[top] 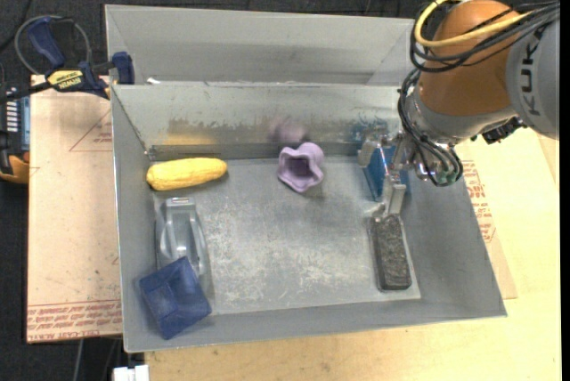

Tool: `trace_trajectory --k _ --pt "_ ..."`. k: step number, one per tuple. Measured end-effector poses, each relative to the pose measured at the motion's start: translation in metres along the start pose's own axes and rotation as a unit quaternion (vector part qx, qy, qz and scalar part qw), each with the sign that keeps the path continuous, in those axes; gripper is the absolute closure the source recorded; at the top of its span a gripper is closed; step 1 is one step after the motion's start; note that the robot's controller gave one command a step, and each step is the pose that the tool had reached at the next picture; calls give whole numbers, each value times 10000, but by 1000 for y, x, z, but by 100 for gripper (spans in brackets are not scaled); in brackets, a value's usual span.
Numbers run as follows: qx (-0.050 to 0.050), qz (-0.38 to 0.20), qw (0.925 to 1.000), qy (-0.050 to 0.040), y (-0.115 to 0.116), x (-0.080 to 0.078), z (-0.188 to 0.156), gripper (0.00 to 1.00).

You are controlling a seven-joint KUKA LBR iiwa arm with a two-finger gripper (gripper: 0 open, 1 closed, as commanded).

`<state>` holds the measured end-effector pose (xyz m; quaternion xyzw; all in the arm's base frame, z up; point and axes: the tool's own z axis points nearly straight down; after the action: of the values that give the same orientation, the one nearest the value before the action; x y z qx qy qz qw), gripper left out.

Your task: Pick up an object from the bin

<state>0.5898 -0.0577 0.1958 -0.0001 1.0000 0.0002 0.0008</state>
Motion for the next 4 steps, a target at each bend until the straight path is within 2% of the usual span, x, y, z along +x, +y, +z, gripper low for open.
trace_trajectory --k 1,2,3,4 --pt "-15 557 9984 24 48 -51 130 0" --pt "7 364 9993 -75 45 -45 62 0" --pt "-15 817 9966 32 79 -61 98 0" --pt "6 891 9960 -32 91 -64 126 0"
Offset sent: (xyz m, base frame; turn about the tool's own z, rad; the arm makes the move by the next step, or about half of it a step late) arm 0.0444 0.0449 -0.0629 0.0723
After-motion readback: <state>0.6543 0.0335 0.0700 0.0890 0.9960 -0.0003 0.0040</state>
